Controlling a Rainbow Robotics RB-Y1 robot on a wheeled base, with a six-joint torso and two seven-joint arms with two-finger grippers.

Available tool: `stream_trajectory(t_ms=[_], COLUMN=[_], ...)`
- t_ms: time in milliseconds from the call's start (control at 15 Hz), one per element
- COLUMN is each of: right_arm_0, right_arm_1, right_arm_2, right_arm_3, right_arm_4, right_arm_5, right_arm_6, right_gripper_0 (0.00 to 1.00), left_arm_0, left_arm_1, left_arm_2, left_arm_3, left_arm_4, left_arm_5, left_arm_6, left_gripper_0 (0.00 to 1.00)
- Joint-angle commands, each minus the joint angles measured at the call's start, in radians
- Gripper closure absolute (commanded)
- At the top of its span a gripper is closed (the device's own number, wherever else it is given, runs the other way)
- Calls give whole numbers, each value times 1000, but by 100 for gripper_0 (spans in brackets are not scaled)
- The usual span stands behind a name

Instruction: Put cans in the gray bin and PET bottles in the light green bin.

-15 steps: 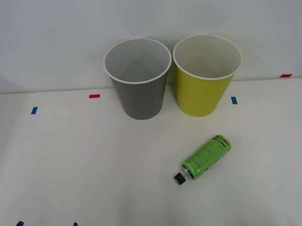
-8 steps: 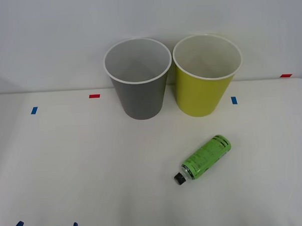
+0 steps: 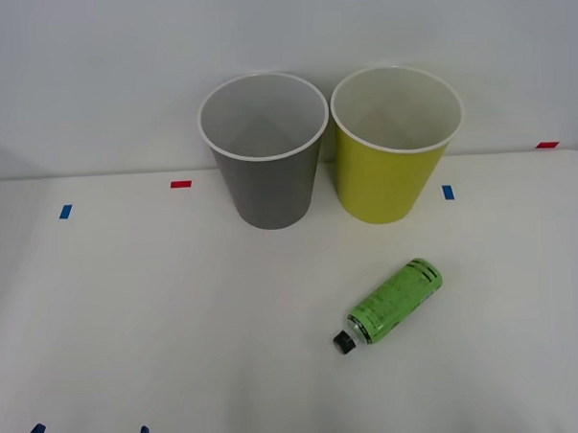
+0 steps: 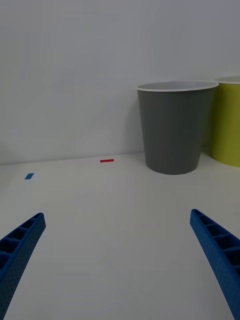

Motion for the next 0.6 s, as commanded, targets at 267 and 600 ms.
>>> stream_trajectory(t_ms=[267, 600], right_arm_0=[0, -46], right_arm_1=[0, -11], right_arm_2=[0, 14], right_arm_3=[0, 41], right_arm_4=[0, -41], right_arm_5=[0, -15], right_arm_6=[0, 5], right_gripper_0=[0, 0], left_arm_0=[0, 0], left_arm_1=[0, 0], left_arm_2=[0, 0], left_arm_3=[0, 0], left_arm_4=[0, 0], left_arm_5=[0, 0], left_arm_6=[0, 0], left_gripper_0=[0, 0])
